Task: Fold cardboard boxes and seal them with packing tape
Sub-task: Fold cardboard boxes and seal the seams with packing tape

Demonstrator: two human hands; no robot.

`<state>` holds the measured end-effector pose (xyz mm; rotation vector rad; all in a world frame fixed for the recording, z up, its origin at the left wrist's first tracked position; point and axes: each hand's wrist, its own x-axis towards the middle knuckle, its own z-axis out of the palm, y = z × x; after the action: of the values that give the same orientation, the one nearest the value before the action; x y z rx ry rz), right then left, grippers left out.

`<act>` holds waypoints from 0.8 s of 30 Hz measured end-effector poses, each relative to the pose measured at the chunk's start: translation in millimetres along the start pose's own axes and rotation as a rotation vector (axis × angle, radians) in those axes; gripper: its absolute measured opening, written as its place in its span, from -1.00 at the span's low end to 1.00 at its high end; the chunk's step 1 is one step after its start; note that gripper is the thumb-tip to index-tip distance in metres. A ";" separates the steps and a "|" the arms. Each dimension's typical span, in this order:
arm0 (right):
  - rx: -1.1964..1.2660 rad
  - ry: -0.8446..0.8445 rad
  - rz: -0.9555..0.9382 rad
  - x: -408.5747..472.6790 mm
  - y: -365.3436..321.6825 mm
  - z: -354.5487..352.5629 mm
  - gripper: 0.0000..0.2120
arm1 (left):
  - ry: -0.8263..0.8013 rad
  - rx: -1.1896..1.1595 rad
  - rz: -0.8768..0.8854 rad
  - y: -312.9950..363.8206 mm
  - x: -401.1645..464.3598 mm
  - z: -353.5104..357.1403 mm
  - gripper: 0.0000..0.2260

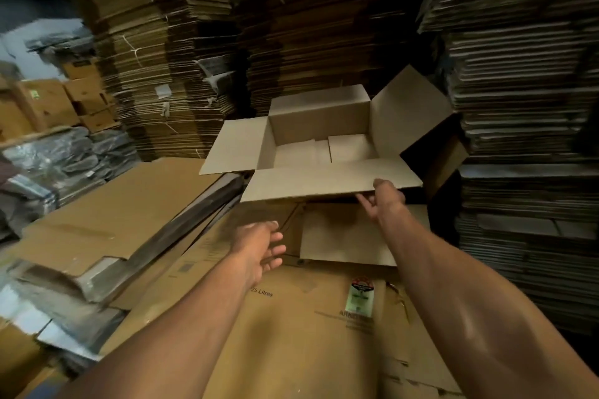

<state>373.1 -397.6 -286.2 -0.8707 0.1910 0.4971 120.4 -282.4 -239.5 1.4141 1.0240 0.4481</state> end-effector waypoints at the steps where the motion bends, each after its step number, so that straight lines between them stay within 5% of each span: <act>1: 0.009 0.004 0.000 1.0 -4.6 10.6 -0.61 | 0.005 -0.007 -0.004 -1.3 0.3 -4.0 -0.86; 5: 0.038 -0.177 0.014 -28.4 -24.8 63.3 -0.81 | -0.002 -0.012 0.006 3.9 -5.1 -20.3 -0.87; 8: 0.053 -0.319 -0.039 -78.3 -43.8 98.2 -0.75 | -0.017 0.010 0.071 14.1 -9.6 -40.5 -0.83; 14: 0.083 -0.417 -0.069 -219.4 -51.5 114.4 -0.65 | 0.236 -0.023 0.263 11.9 -39.4 -105.9 0.01; 17: 0.089 -0.398 -0.044 -298.4 -21.5 88.2 -0.63 | 0.311 -0.090 0.362 -5.3 -71.1 -155.9 0.30; 24: 0.051 -0.207 0.106 -492.5 102.7 -0.7 -0.90 | 0.282 -0.104 0.400 -90.2 -209.0 -304.6 0.32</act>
<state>-105.8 -509.7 -180.7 -0.7561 0.0603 0.6749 -258.9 -282.9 -211.7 1.4905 0.9213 1.0030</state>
